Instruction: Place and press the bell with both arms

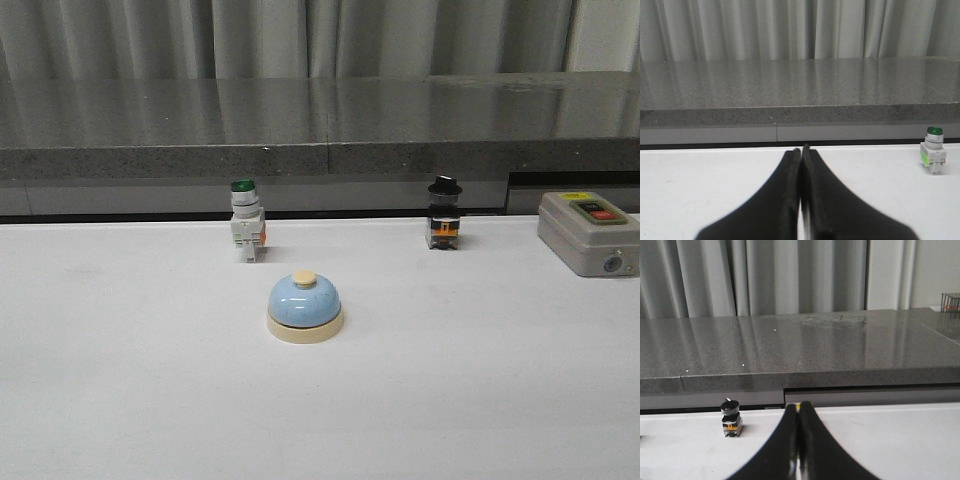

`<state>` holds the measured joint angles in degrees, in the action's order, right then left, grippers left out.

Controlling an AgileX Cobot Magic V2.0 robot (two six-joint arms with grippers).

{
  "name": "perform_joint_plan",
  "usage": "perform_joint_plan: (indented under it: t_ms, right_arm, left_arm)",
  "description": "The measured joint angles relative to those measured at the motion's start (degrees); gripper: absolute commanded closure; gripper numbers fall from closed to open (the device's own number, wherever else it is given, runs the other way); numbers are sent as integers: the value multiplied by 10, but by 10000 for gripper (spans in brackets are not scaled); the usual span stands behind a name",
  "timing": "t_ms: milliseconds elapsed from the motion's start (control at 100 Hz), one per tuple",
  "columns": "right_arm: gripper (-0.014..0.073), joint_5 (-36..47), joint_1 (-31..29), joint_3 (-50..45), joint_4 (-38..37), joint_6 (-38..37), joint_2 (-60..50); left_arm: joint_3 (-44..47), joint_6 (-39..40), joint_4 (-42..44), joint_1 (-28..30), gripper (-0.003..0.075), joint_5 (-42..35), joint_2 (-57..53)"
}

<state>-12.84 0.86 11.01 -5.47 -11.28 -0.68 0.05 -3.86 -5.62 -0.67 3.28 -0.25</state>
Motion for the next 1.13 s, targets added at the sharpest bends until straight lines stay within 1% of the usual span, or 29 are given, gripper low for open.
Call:
perform_joint_plan:
  t_ms: [150,260,550,1130]
  right_arm:
    - [662,93,0,-66,0,0,0]
    - [662,137,0,-117,0,0,0]
    - [662,119,0,-126,0,0,0]
    - [662,119,0,-126,0,0,0]
  left_arm:
    - [0,0,0,0,739,0,0]
    - [0,0,0,0,739,0,0]
    - [0,0,0,0,739,0,0]
    - [0,0,0,0,739,0,0]
